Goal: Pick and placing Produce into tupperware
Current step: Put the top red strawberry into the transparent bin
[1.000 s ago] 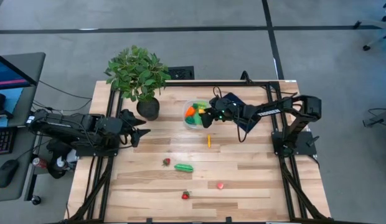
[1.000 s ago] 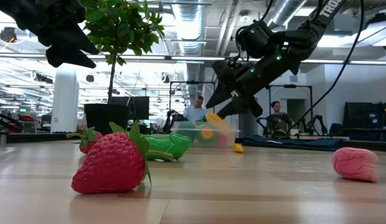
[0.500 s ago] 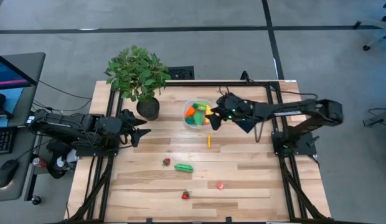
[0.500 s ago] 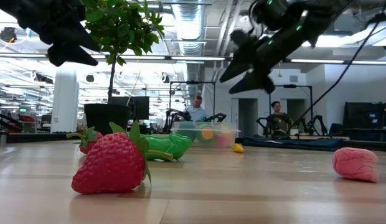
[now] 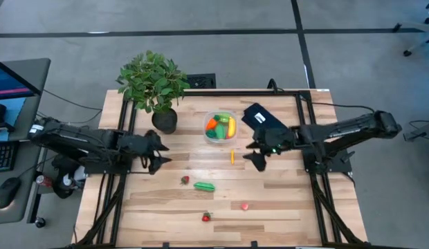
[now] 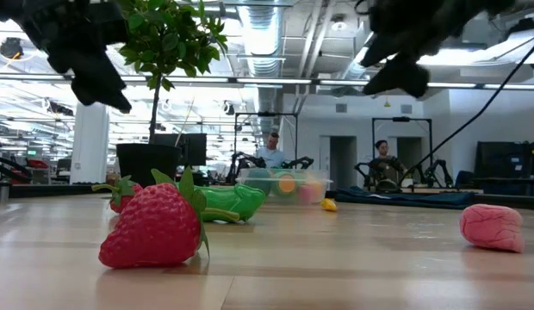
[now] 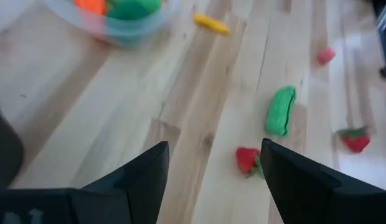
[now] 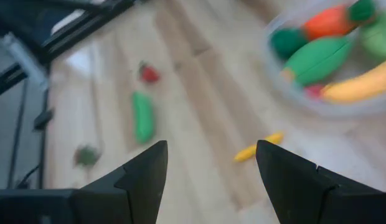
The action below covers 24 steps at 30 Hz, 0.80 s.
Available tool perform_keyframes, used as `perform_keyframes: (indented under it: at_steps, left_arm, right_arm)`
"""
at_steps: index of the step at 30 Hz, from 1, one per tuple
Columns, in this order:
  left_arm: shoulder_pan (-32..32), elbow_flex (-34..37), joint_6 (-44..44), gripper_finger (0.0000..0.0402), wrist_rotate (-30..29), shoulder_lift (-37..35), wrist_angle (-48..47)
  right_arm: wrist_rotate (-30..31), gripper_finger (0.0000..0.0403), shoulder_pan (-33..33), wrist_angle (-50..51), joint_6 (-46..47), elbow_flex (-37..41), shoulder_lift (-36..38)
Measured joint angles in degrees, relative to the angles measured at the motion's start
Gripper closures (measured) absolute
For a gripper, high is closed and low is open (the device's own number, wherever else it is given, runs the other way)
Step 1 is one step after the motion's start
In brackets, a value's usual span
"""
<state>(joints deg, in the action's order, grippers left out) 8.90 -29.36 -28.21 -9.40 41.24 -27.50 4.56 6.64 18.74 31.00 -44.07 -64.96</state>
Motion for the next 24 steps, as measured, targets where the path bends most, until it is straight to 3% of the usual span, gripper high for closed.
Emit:
perform_keyframes:
  at_steps: [12, 24]
  left_arm:
    - [4.5, 0.0, -0.2, 0.0161, -0.1, 22.3, 17.9]
    - [9.1, 0.0, -3.5, 0.0161, 0.0, 36.1, 28.9]
  right_arm:
    - [7.7, 0.0163, 15.1, 10.2, 10.1, 0.0, 1.1]
    - [11.1, 0.0163, 20.5, 12.8, 14.5, 0.0, 1.1]
